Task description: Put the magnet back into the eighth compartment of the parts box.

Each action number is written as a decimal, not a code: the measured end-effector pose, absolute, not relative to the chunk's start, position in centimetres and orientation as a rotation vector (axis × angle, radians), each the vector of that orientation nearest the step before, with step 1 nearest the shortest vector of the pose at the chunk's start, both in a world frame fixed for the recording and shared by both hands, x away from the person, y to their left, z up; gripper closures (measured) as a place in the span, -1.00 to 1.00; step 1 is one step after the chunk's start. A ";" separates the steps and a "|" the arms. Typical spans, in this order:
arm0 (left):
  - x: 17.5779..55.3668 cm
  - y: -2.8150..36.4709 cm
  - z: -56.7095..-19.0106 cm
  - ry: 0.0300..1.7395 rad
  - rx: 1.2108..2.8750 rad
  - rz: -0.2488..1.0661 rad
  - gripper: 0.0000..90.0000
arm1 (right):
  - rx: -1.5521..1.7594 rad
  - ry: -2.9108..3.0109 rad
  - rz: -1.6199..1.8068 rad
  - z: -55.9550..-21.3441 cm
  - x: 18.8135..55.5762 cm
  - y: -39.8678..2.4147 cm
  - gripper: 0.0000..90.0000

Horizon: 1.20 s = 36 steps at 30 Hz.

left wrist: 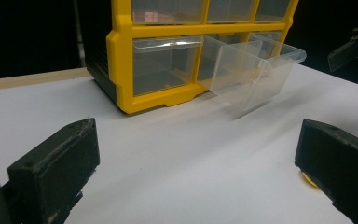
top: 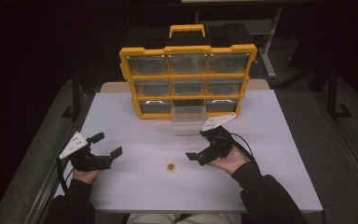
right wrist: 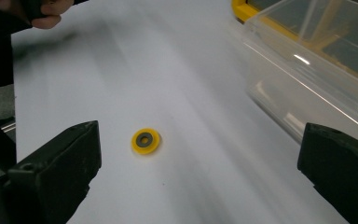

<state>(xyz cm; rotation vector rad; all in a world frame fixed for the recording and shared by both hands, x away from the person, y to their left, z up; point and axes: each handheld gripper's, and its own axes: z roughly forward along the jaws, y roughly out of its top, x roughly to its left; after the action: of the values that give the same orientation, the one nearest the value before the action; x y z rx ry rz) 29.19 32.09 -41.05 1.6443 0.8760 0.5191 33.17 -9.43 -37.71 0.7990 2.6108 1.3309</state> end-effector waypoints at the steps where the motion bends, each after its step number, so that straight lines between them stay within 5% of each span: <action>1: 29.2 32.1 -41.0 0.876 1.643 0.515 -1.00 | 0.797 2.618 1.335 -37.7 33.2 -9.2 -1.00; 36: 29.2 32.1 -41.0 0.871 1.641 0.506 -1.00 | 0.665 2.795 1.253 -40.1 33.7 -2.8 -1.00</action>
<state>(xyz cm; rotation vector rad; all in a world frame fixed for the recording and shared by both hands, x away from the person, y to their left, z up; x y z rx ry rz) 29.21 32.10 -41.03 1.6412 0.8712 0.5057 33.71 -2.79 -40.15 0.6647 2.7946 1.2532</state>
